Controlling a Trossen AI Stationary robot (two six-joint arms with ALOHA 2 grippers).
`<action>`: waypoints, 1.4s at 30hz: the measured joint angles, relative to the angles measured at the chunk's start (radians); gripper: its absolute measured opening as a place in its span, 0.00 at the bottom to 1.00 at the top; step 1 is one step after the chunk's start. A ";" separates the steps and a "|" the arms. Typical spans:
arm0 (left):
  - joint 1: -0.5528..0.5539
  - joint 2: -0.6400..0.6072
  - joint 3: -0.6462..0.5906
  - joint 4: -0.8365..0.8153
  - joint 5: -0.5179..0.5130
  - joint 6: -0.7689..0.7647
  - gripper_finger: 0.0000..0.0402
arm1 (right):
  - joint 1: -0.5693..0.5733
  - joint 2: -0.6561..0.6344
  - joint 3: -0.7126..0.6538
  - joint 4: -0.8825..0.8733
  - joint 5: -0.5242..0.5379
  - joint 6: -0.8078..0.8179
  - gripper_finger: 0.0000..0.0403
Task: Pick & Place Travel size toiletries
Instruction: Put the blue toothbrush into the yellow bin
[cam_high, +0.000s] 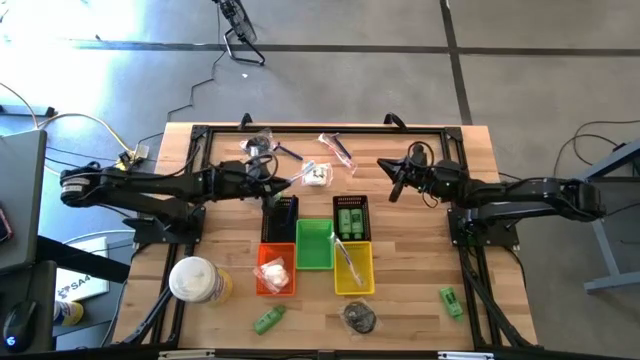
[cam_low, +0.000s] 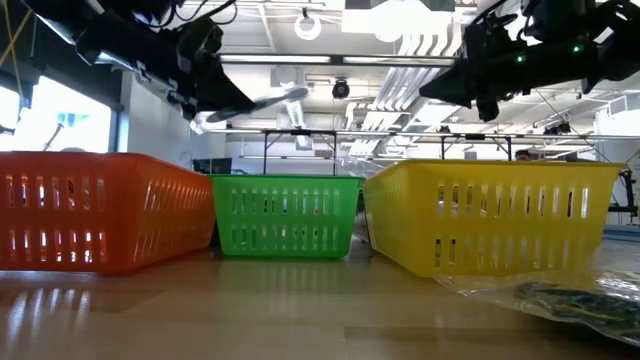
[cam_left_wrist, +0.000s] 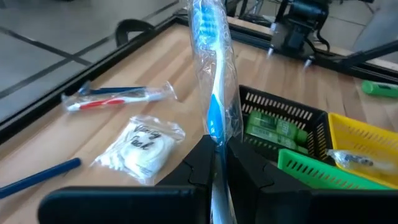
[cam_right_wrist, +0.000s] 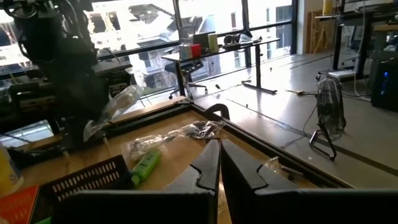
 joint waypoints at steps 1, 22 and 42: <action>-0.006 0.019 0.000 0.017 0.000 0.000 0.07 | 0.000 0.005 0.000 0.004 -0.008 0.000 0.02; -0.044 0.230 0.000 0.360 0.079 0.079 0.07 | 0.000 0.007 0.000 0.037 -0.029 0.101 0.02; -0.044 0.222 0.000 0.457 0.146 0.113 0.07 | 0.120 0.054 -0.001 0.193 -0.166 0.043 0.02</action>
